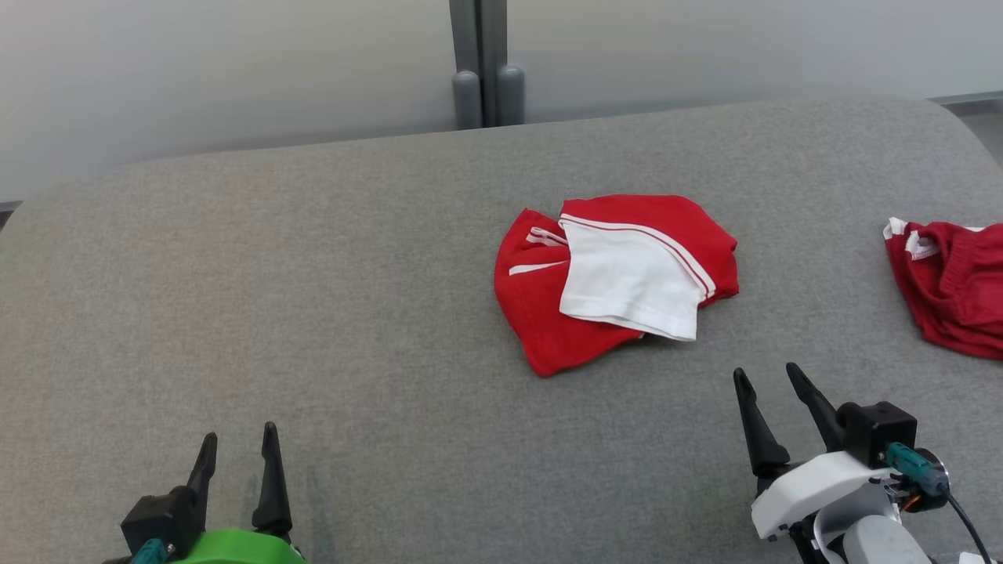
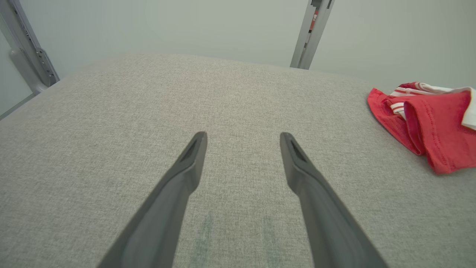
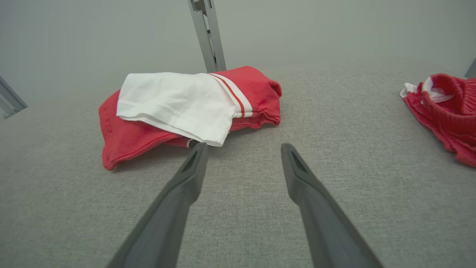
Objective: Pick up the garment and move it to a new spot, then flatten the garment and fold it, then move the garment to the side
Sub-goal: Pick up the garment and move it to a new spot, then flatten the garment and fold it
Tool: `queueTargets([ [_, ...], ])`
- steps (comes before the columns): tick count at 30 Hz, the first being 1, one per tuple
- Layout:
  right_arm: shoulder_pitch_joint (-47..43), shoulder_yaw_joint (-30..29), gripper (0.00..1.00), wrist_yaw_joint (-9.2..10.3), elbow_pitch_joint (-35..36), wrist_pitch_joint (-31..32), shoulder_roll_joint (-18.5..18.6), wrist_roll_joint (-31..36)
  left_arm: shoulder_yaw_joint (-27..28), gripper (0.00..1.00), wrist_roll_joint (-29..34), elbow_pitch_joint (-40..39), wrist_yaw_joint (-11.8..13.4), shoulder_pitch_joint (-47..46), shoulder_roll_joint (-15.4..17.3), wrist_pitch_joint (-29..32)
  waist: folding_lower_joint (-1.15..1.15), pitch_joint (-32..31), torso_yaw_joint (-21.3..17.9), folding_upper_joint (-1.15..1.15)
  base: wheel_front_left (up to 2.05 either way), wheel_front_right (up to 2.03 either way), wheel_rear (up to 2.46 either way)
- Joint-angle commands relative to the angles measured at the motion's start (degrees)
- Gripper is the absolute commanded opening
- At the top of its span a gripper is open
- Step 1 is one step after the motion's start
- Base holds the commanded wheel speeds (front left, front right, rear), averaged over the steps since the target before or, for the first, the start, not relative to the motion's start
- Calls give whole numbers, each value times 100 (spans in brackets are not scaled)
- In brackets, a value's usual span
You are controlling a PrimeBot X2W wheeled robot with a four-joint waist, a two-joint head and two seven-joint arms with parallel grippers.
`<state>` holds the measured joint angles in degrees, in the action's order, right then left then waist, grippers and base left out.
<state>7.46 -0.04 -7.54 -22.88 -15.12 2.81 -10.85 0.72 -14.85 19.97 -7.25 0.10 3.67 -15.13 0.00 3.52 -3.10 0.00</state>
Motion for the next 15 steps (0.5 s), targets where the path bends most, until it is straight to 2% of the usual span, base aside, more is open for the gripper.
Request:
queueTargets([
  [1, -61, 13, 100, 11, -1, -4, 24, 71, 36, 100, 0, -47, -19, 57, -37, 0, 0, -5, 51, 0, 0, 0, 0],
  [6, 183, 274, 100, 11, 73, -4, 21, 197, -30, 100, 29, -91, -30, -150, -67, 0, 0, 198, 139, 0, 0, 0, 0],
  [10, 587, 746, 100, 11, 88, -4, 21, 402, -189, 100, -71, -115, -32, -347, -68, 0, 0, 458, 260, 0, 0, 0, 0],
  [15, 1156, 1188, 100, 11, -163, -4, 24, 599, -379, 100, -227, -100, -33, -574, -68, 1, 0, 794, 474, 0, 0, 0, 0],
])
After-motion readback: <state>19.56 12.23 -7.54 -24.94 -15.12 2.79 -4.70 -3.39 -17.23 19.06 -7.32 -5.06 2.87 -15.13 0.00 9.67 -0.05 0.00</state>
